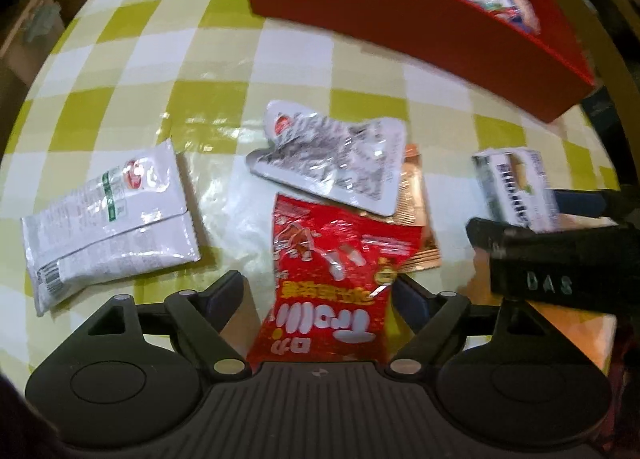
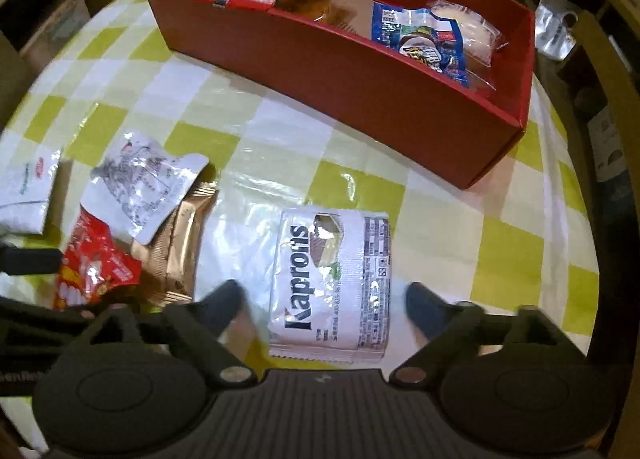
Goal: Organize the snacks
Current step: 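Lift the Trolli bag with the left tool while the right tool lifts the Kaprons packet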
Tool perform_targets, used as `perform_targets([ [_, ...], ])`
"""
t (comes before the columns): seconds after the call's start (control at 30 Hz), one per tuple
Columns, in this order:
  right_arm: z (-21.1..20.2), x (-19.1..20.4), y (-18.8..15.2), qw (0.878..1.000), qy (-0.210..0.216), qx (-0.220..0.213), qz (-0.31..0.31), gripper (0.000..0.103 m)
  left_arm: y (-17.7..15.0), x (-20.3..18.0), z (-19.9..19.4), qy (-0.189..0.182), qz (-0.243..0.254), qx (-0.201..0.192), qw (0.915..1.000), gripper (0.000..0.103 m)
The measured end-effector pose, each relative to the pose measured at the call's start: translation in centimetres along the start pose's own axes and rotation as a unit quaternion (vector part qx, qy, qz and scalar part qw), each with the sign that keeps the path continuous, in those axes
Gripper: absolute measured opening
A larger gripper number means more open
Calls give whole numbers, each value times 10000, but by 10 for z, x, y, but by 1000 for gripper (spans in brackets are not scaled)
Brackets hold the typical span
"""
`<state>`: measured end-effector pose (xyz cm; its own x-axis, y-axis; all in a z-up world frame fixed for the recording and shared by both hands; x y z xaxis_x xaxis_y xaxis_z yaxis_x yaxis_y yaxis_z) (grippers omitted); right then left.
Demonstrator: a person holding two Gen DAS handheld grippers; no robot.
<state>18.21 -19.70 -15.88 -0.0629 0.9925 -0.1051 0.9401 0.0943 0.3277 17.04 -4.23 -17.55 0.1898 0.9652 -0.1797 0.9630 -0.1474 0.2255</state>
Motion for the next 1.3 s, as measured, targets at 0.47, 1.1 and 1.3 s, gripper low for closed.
perform_targets([
  [0.47,6,-7,1,9999,69,-36,77,103,-2,-18,-1,194,394,-213,9988,66],
  [1.1,-40,-21,0,9985,82,-531,138,65,11,-23,-21,-236,235,-387,9987,60],
  [1.3,-54,-20,4,9975,51,-689,128,65,18,-25,-28,-178,250,-540,9981,60],
])
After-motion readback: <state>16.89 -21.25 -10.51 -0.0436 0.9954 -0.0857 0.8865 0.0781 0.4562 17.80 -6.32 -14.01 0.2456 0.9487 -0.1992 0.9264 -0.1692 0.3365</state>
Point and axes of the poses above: each gripper's, at about its wrist camera, not at the fingertips, and z roughly the way its jaws point, x to its left, y to its top, the point moved 10 cm from there along z, roughly the way its jaws point, and after that the axes turned 6 degrees about -y, right-handed, at the moved point
